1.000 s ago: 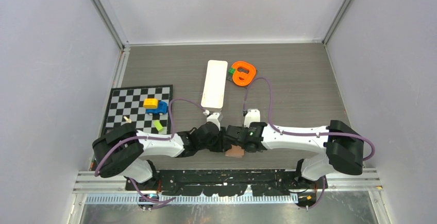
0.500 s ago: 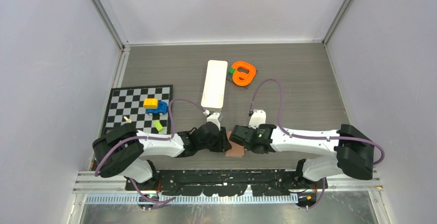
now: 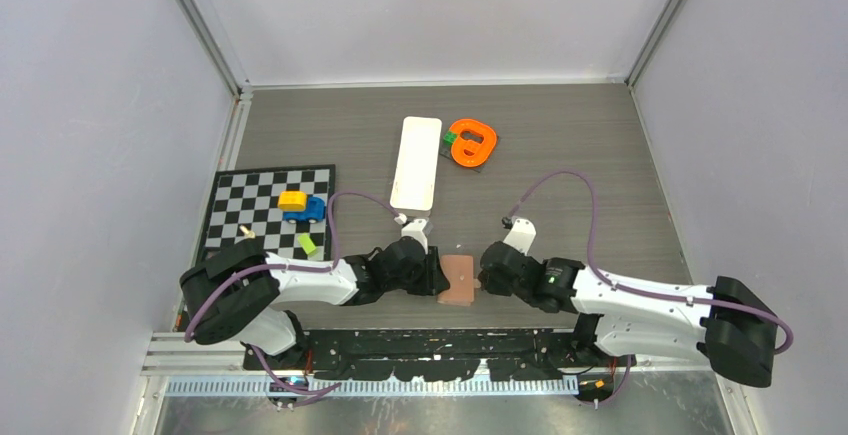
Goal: Put the credit cards into the card holder
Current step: Close the card holder at the center of the board.
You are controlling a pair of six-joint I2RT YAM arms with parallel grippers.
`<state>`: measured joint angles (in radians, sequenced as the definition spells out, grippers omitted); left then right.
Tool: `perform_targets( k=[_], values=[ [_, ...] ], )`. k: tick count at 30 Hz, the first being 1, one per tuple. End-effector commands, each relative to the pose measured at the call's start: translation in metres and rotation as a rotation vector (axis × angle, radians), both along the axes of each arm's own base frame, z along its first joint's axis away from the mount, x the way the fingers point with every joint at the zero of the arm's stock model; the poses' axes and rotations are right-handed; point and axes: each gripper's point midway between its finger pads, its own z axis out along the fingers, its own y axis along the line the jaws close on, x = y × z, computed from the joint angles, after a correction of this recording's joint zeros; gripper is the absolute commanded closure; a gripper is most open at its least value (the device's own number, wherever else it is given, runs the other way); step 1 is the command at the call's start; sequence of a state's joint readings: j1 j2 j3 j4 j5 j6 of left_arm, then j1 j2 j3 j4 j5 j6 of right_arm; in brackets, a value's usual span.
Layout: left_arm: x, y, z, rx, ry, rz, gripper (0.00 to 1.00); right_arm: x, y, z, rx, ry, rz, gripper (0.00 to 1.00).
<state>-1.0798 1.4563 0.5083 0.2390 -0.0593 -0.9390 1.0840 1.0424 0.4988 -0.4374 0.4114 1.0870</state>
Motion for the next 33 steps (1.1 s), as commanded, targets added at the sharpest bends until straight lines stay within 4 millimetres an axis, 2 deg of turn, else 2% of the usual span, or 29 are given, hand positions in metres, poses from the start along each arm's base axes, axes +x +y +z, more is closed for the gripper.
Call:
perform_targets(
  k=[1, 7, 16, 21, 29, 33],
  values=[
    [-0.007, 0.007, -0.016, 0.06, 0.032, -0.014, 0.65, 0.008, 0.031, 0.024, 0.187, -0.07, 0.086, 1.0],
    [-0.008, 0.005, -0.017, 0.058, 0.034, -0.021, 0.65, 0.004, 0.042, 0.023, 0.245, -0.055, 0.161, 1.0],
    [-0.008, 0.006, -0.018, 0.065, 0.037, -0.02, 0.65, 0.003, 0.054, 0.01, 0.22, 0.007, 0.214, 1.0],
    [-0.008, 0.007, -0.018, 0.065, 0.036, -0.019, 0.65, 0.003, 0.05, 0.003, 0.161, 0.037, 0.208, 1.0],
    [-0.008, 0.007, -0.018, 0.066, 0.035, -0.018, 0.65, 0.008, 0.034, 0.003, 0.074, 0.03, 0.162, 1.0],
    [-0.007, 0.007, -0.017, 0.065, 0.034, -0.018, 0.65, 0.008, 0.034, 0.001, 0.062, 0.04, 0.164, 1.0]
  ],
)
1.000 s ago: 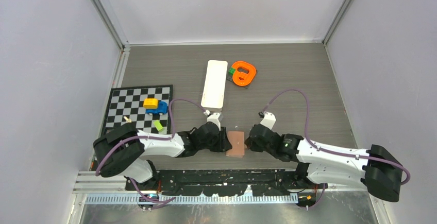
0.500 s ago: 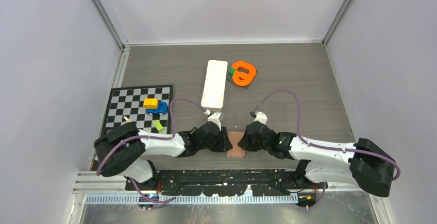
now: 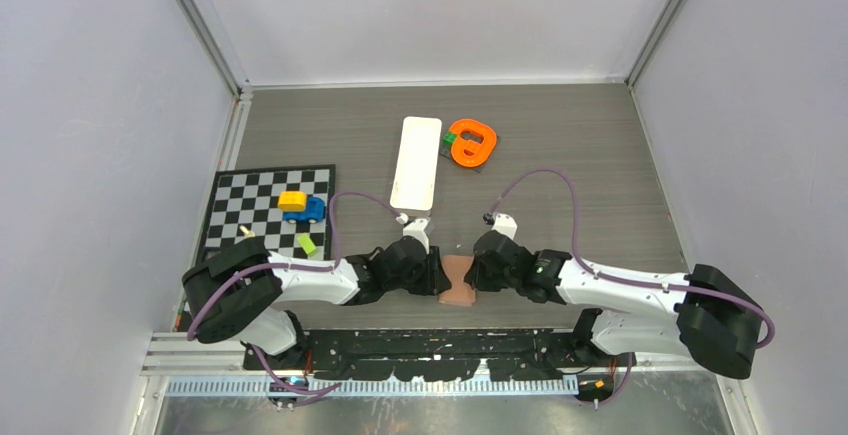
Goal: Put the credit cards into the card holder
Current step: Close the card holder at the center of the board.
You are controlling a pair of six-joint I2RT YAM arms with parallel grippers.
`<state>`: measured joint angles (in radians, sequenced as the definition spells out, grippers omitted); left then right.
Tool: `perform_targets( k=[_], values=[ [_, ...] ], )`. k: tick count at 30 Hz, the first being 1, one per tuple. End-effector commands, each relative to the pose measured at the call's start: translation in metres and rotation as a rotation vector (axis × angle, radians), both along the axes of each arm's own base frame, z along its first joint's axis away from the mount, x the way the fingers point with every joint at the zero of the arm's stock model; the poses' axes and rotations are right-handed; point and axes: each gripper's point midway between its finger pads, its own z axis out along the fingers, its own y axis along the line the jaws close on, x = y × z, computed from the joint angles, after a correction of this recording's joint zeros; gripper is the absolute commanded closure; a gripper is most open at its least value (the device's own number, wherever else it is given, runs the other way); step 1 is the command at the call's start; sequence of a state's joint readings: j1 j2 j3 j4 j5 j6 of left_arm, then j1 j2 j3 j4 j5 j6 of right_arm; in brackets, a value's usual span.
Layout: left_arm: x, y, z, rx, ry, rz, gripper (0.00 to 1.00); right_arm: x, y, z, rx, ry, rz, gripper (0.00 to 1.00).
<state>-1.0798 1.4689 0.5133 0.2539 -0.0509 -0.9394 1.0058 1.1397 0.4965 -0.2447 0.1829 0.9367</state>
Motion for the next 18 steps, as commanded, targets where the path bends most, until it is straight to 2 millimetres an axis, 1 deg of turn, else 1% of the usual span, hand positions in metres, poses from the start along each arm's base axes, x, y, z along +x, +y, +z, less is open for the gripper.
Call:
perform_targets(
  k=[1, 8, 18],
  values=[
    [-0.008, 0.01, -0.017, 0.074, 0.032, -0.012, 0.65, 0.007, 0.0, 0.005, -0.03, -0.018, -0.007, 1.0],
    [-0.008, 0.01, -0.017, 0.075, 0.032, -0.015, 0.65, 0.009, 0.009, 0.003, -0.027, -0.012, 0.016, 1.0],
    [-0.008, 0.011, -0.017, 0.076, 0.031, -0.015, 0.65, 0.013, 0.011, 0.004, -0.032, -0.023, 0.009, 1.0]
  ],
)
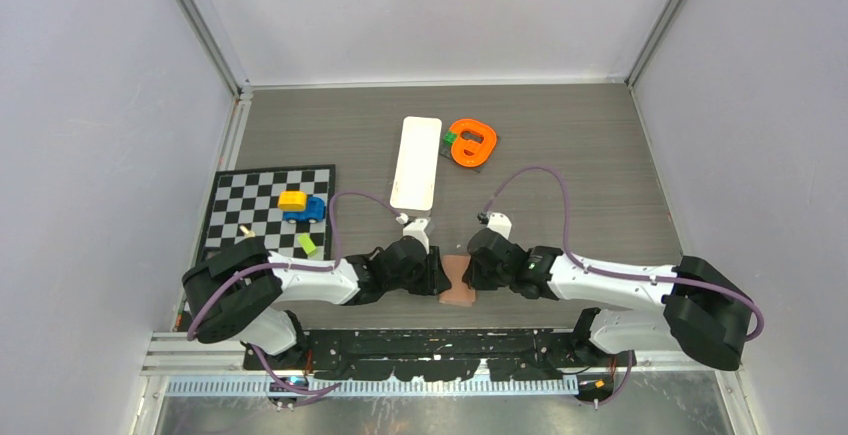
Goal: Put the credit cards into the card holder
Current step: Close the card holder at the center of the board.
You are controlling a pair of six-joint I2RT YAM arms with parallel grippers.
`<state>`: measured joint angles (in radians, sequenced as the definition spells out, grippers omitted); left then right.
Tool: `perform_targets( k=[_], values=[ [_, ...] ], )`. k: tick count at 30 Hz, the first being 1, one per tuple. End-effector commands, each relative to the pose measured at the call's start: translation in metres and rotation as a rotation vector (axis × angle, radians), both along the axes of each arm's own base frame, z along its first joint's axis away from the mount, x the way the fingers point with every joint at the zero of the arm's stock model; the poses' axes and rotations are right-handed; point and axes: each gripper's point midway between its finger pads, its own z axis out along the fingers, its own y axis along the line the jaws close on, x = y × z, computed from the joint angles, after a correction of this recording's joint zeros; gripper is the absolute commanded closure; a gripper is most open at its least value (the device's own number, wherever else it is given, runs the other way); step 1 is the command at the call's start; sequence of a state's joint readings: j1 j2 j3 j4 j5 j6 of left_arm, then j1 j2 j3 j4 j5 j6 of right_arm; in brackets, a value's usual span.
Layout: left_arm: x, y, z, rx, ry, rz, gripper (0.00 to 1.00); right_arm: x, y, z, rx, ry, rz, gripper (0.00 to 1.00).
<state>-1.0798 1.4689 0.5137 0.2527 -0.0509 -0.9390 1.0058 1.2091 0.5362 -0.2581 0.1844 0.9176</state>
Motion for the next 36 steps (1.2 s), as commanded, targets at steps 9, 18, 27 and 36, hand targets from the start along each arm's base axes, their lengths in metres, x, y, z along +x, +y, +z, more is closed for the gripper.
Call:
perform_targets(
  k=[9, 18, 27, 36],
  values=[
    [-0.008, 0.01, -0.016, 0.075, 0.028, -0.017, 0.65, 0.011, 0.012, 0.007, 0.002, -0.022, 0.003, 1.0],
    [-0.008, 0.01, -0.017, 0.074, 0.029, -0.017, 0.65, 0.01, 0.01, 0.002, -0.03, 0.0, -0.005, 1.0],
    [-0.008, 0.01, -0.018, 0.075, 0.032, -0.019, 0.67, 0.007, 0.007, -0.012, -0.107, 0.066, -0.015, 1.0],
    [-0.009, 0.012, -0.019, 0.077, 0.033, -0.017, 0.68, 0.003, 0.001, -0.027, -0.188, 0.146, -0.036, 1.0]
  ],
)
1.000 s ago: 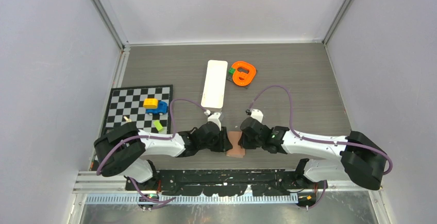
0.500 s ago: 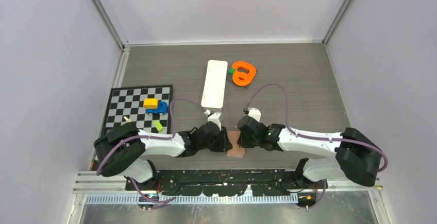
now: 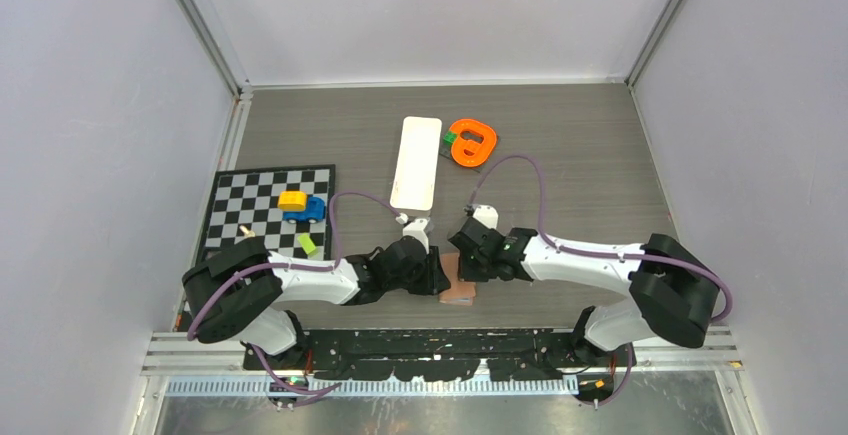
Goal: Put the credit cards into the card holder
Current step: Close the card holder at the center of the board.
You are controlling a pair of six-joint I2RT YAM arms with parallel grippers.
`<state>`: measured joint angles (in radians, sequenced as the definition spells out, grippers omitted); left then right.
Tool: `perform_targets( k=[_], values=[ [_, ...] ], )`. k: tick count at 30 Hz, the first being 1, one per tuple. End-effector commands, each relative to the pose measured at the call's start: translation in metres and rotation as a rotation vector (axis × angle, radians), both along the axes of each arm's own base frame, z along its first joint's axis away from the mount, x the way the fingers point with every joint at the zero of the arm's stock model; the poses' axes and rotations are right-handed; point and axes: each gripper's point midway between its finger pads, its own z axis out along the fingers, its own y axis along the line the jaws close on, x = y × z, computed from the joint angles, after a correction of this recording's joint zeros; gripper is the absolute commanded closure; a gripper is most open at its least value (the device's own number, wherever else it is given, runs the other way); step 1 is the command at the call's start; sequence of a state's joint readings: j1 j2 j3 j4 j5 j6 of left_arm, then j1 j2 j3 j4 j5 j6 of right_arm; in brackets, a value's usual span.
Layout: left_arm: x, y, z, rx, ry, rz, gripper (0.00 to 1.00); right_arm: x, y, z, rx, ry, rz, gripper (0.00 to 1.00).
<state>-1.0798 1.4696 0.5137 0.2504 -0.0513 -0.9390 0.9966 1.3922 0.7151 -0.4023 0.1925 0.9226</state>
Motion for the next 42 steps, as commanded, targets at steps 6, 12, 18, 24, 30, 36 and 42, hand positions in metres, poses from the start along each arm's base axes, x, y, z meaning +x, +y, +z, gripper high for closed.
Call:
perform_targets(
  k=[6, 12, 18, 24, 30, 36, 42],
  values=[
    [-0.009, 0.012, -0.019, 0.075, 0.034, -0.019, 0.68, -0.007, -0.004, -0.031, -0.083, 0.11, -0.018, 1.0],
    [-0.009, 0.012, -0.018, 0.074, 0.032, -0.017, 0.69, -0.01, -0.005, -0.043, -0.114, 0.155, -0.022, 1.0],
    [-0.01, 0.013, -0.02, 0.077, 0.034, -0.016, 0.69, -0.008, -0.001, -0.048, -0.125, 0.181, -0.02, 1.0],
    [-0.01, 0.013, -0.02, 0.075, 0.035, -0.017, 0.69, -0.007, 0.0, -0.056, -0.155, 0.213, -0.021, 1.0],
    [-0.01, 0.013, -0.019, 0.075, 0.033, -0.017, 0.69, -0.011, -0.006, -0.068, -0.191, 0.237, -0.031, 1.0],
    [-0.01, 0.014, -0.019, 0.077, 0.031, -0.016, 0.7, -0.012, -0.009, -0.079, -0.223, 0.258, -0.038, 1.0],
    [-0.009, 0.014, -0.019, 0.077, 0.028, -0.012, 0.7, -0.015, -0.012, -0.09, -0.242, 0.273, -0.049, 1.0]
  ],
)
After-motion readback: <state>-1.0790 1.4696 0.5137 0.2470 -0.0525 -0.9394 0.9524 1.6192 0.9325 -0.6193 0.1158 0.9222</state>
